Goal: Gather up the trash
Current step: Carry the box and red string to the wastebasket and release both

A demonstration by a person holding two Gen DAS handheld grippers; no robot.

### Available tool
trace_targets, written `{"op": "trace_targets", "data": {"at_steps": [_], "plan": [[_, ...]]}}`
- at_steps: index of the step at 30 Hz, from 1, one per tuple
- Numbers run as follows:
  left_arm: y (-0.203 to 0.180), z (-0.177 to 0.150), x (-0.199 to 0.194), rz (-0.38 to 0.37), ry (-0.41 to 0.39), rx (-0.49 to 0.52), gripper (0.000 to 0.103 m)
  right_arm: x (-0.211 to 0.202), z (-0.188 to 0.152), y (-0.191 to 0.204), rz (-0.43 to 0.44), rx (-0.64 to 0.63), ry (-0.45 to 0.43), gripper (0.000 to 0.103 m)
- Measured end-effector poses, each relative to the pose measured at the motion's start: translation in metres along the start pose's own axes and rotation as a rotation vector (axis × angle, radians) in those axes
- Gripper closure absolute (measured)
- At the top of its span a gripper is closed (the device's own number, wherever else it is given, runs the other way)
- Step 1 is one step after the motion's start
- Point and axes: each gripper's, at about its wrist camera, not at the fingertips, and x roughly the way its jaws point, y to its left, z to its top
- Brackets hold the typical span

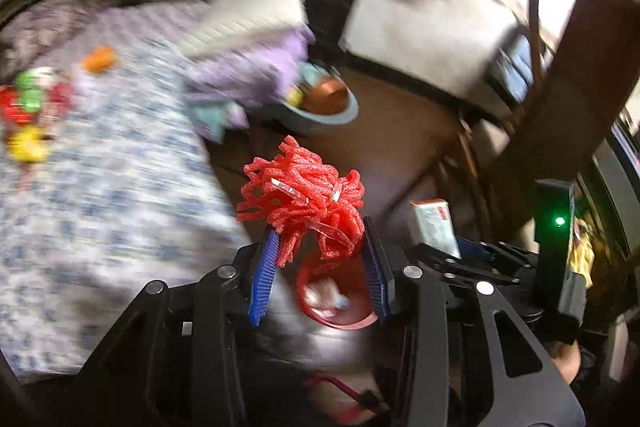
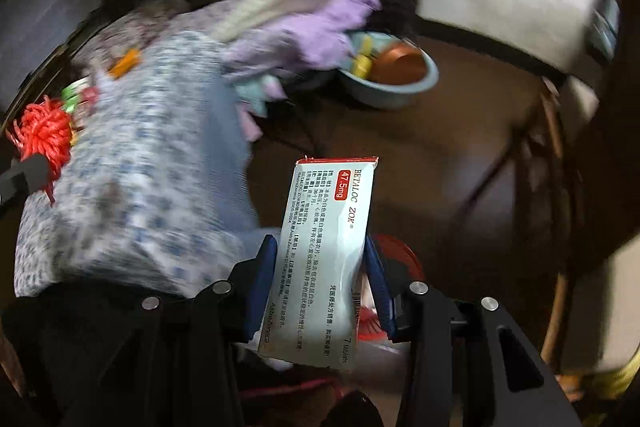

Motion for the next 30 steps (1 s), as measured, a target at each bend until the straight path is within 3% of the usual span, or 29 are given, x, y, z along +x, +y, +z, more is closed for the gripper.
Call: {"op": "trace_targets", "data": {"at_steps": [5,7,11,16,20,24,25,26,27,30], "plan": [[-0.069,-0.009,0.075,-0.003,0.145,0.117,0.062,0.023,-0.018,-0.048,-0.001,0.081,0.046,0.059],[-0.081,-0.012,0.101,-0.022,0.204,0.12,0.062,0.037,-0.026,-0.066,0.015,0.128,0.076,0.059],[-0.085,-0.016,0.157,-0.041,0.319,0.094,0.062,0.065,-0.043,-0.091,0.061,0.211,0.133,0.059],[-0.073,-0.027,0.216,-0.002,0.418,0.049,0.062,0.105,-0.056,-0.099,0.072,0.243,0.211,0.058],[-0.059,-0.033,0.238,0.009,0.454,0.033,0.062,0.136,-0.064,-0.096,0.079,0.256,0.263,0.058],[-0.058,-0.032,0.245,0.014,0.447,0.055,0.062,0.158,-0.061,-0.091,0.068,0.251,0.256,0.054],[-0.058,-0.033,0.248,0.012,0.453,0.055,0.062,0.165,-0.06,-0.09,0.052,0.241,0.261,0.051],[-0.056,-0.035,0.253,0.014,0.464,0.053,0.062,0.17,-0.061,-0.089,0.034,0.237,0.272,0.037],[-0.055,-0.036,0.256,0.022,0.472,0.051,0.062,0.173,-0.059,-0.09,0.017,0.234,0.281,0.033],[-0.051,-0.038,0.265,0.017,0.498,0.032,0.062,0.181,-0.068,-0.094,-0.019,0.223,0.337,0.031]]}}
